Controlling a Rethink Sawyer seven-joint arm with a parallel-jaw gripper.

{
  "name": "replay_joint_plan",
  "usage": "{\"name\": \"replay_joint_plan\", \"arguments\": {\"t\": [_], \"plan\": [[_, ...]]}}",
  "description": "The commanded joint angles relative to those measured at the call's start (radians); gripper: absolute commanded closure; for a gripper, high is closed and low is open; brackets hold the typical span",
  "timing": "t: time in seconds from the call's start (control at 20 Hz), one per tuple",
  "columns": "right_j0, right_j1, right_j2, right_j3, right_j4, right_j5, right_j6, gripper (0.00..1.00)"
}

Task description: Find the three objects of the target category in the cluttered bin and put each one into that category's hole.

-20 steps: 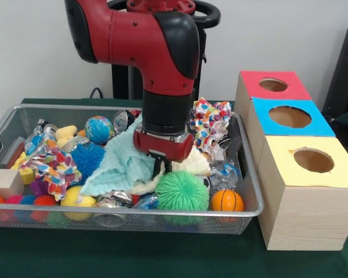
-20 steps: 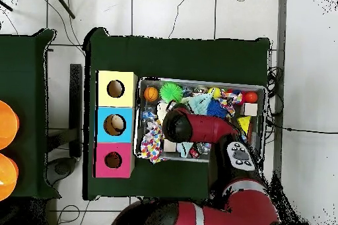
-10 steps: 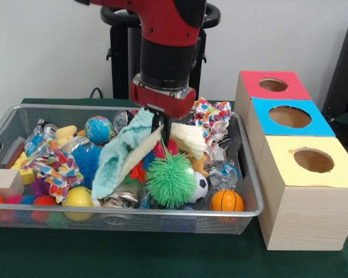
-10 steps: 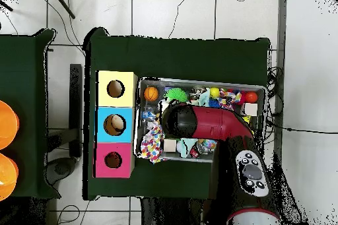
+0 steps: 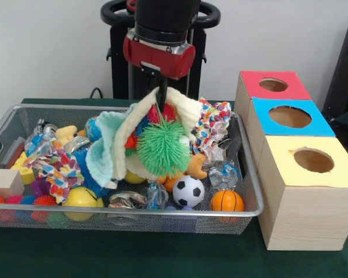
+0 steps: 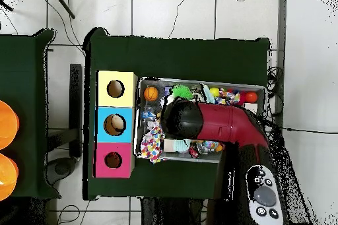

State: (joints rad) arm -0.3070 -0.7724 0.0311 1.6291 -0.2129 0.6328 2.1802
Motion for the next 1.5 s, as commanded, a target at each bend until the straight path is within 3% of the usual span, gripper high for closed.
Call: {"name": "replay_joint_plan", "arguments": {"t": [0.05, 0.25, 0.75, 1.5], "plan": [[-0.065, 0.027, 0.093, 0.022, 0.003, -0.029, -0.049, 1.0], [-0.103, 0.072, 0.119, 0.008, -0.017, -0.067, -0.074, 1.0], [-0.145, 0.095, 0.146, 0.005, -0.049, -0.089, -0.085, 1.0], [-0.28, 0.112, 0.198, 0.071, -0.123, -0.165, -0.145, 1.0]]}}
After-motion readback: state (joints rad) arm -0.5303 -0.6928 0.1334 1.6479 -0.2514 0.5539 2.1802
